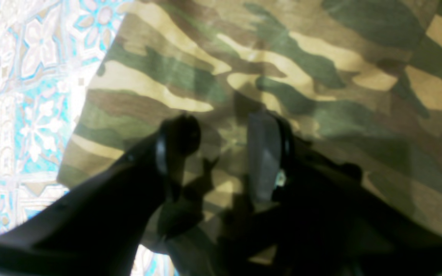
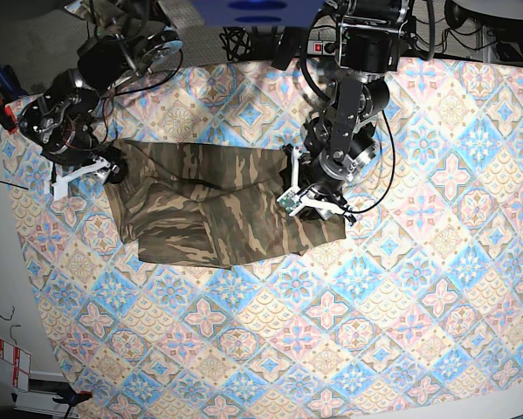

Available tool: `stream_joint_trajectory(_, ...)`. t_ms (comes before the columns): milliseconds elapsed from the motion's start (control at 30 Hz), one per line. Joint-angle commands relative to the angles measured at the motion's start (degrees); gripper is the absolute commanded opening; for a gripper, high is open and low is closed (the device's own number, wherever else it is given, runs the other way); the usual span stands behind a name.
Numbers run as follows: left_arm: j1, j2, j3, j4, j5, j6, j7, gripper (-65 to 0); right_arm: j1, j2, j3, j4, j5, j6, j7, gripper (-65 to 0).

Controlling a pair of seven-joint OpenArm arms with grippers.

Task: Fold the T-shirt properly
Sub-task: 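Release the shirt with the right gripper and regrasp its other end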

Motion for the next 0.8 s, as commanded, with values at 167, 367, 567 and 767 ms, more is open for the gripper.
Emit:
stream_joint_trajectory(167, 1.2, -0.5, -0.1, -2.2, 6.0, -1.6, 9.4, -38.3, -0.5, 1.5, -0.5, -4.2, 3.5, 0.1, -0.2, -18.3)
stream_joint_trajectory(367, 1.5, -0.5, -0.1, -2.2, 6.0, -1.6, 9.2, -38.3, -1.1, 1.5, -7.1, -3.8, 8.5, 0.1, -5.1, -18.3)
stream_joint_trajectory(567, 1.6, -0.5, -0.1, -2.2, 6.0, -1.6, 9.2, -38.3, -1.1, 1.6, -12.2, -3.8, 13.4, 0.1, -5.8, -18.3)
stream_joint_trajectory(767, 1.7, -0.5, -0.1, -2.2, 6.0, -1.6, 9.4, -38.3, -0.9, 2.7, -15.9, -3.7, 17.1, 0.1, -5.7, -18.3)
